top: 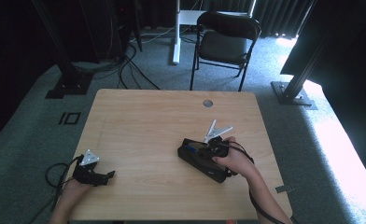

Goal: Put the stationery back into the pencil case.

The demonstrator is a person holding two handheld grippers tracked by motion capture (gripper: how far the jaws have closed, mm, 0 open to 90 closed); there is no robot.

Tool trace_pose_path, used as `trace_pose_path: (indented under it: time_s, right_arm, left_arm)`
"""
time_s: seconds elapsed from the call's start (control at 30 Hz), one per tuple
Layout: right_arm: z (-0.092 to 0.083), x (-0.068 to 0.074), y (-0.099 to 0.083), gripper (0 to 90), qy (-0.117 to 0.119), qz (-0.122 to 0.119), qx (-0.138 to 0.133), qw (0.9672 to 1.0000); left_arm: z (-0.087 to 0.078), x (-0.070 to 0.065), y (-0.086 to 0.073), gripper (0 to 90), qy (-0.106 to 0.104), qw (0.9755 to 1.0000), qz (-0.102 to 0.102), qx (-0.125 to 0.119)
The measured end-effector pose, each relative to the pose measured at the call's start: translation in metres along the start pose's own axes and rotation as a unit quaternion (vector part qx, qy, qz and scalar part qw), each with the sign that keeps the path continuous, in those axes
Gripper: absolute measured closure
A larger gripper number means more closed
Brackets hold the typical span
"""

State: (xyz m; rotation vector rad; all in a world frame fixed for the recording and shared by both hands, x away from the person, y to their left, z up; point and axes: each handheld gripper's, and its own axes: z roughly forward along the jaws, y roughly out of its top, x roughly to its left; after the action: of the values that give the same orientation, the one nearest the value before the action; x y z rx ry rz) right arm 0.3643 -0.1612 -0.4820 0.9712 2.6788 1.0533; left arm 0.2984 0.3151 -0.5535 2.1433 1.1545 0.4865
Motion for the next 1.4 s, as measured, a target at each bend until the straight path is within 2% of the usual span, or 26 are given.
trace_pose_path:
  time_s: [0.07, 0.2, 0.27, 0.33, 0.5, 0.7, 0.9, 1.07, 1.13, 1.17, 1.23, 1.27, 1.4]
  right_arm:
    - [0.003, 0.001, 0.001, 79.1, -0.007, -0.006, 0.003, 1.0000]
    - [0.012, 0.001, 0.004, 79.0, -0.004, -0.004, 0.023, 0.9997]
    - [0.015, 0.001, 0.005, 79.0, -0.006, 0.000, 0.022, 0.9997]
    - [0.021, 0.001, 0.005, 79.0, -0.010, -0.002, 0.036, 0.9993]
    - [0.024, 0.001, 0.004, 77.2, -0.012, -0.007, 0.050, 0.9987]
    - [0.019, 0.002, 0.007, 75.5, -0.014, -0.004, 0.045, 0.9989]
    - [0.002, 0.004, 0.011, 74.8, 0.002, -0.002, 0.020, 0.9998]
    - [-0.020, 0.001, 0.017, 71.1, 0.013, 0.008, -0.032, 0.9994]
    - [-0.028, -0.003, 0.018, 65.2, 0.000, 0.013, -0.051, 0.9986]
    - [-0.032, -0.006, 0.018, 64.5, -0.009, 0.019, -0.070, 0.9973]
    - [-0.037, -0.012, 0.018, 58.1, -0.020, 0.025, -0.086, 0.9958]
    - [-0.039, -0.016, 0.018, 59.2, -0.030, 0.026, -0.096, 0.9946]
    - [-0.044, -0.032, 0.015, 54.0, -0.059, 0.038, -0.111, 0.9914]
  left_arm:
    - [0.000, 0.000, 0.000, 2.2, 0.000, 1.0000, 0.000, 0.000]
    - [0.000, 0.000, 0.000, 2.1, 0.000, 1.0000, 0.000, 0.000]
    - [0.000, 0.000, 0.000, 2.2, 0.000, 1.0000, 0.000, 0.000]
    - [0.000, 0.000, 0.000, 2.2, 0.000, 1.0000, 0.000, 0.000]
    - [0.000, 0.000, 0.000, 2.2, 0.000, 1.0000, 0.000, 0.000]
    - [0.000, 0.000, 0.000, 2.1, 0.000, 1.0000, 0.000, 0.000]
    - [0.000, 0.000, 0.000, 2.1, 0.000, 1.0000, 0.000, 0.000]
    - [0.000, 0.000, 0.000, 2.1, 0.000, 1.0000, 0.000, 0.000]
    - [0.000, 0.000, 0.000, 2.1, 0.000, 1.0000, 0.000, 0.000]
    - [0.000, 0.000, 0.000, 2.1, 0.000, 1.0000, 0.000, 0.000]
    - [0.000, 0.000, 0.000, 2.1, 0.000, 1.0000, 0.000, 0.000]
    - [0.000, 0.000, 0.000, 2.1, 0.000, 1.0000, 0.000, 0.000]
    - [0.000, 0.000, 0.000, 2.1, 0.000, 1.0000, 0.000, 0.000]
